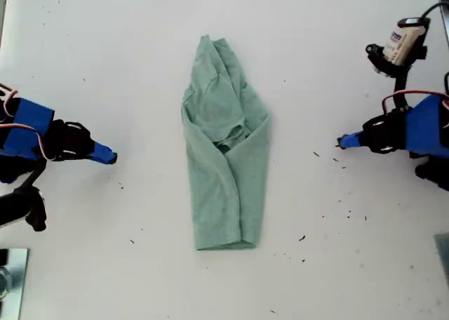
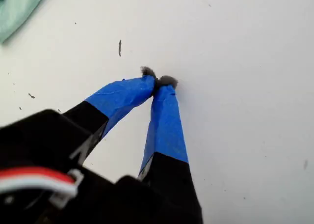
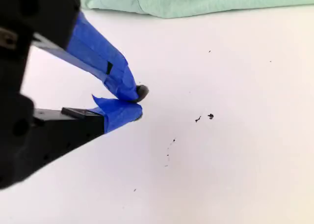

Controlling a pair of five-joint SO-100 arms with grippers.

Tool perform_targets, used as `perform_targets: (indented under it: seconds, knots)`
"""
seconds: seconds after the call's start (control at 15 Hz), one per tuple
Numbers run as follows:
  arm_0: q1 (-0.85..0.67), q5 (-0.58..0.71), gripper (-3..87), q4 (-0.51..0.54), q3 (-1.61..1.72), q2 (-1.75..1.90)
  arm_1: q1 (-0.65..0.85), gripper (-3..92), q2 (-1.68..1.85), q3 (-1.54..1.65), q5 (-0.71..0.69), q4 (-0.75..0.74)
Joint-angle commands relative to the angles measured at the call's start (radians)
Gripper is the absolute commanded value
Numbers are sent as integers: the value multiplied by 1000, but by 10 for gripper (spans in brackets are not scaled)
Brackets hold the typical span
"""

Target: Fold t shirt

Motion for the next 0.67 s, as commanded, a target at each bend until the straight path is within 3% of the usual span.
perform_targets:
  seconds: [0.0,0.13,0.33,0.47,0.6]
  knots:
    - [3,-21,-2,-12,-5,5,-2,24,11,26,2,6]
    - [20,-48,-2,8,-179,-150,-60,25,-58,-89,37,-32]
    - [179,-35,167,110,-857,-761,-193,42,-839,-778,87,-49]
    - [258,12,198,242,-1344,-1157,-293,143,-1275,-1262,117,41]
    - [298,54,220,270,-1641,-1434,-367,240,-1611,-1643,140,121]
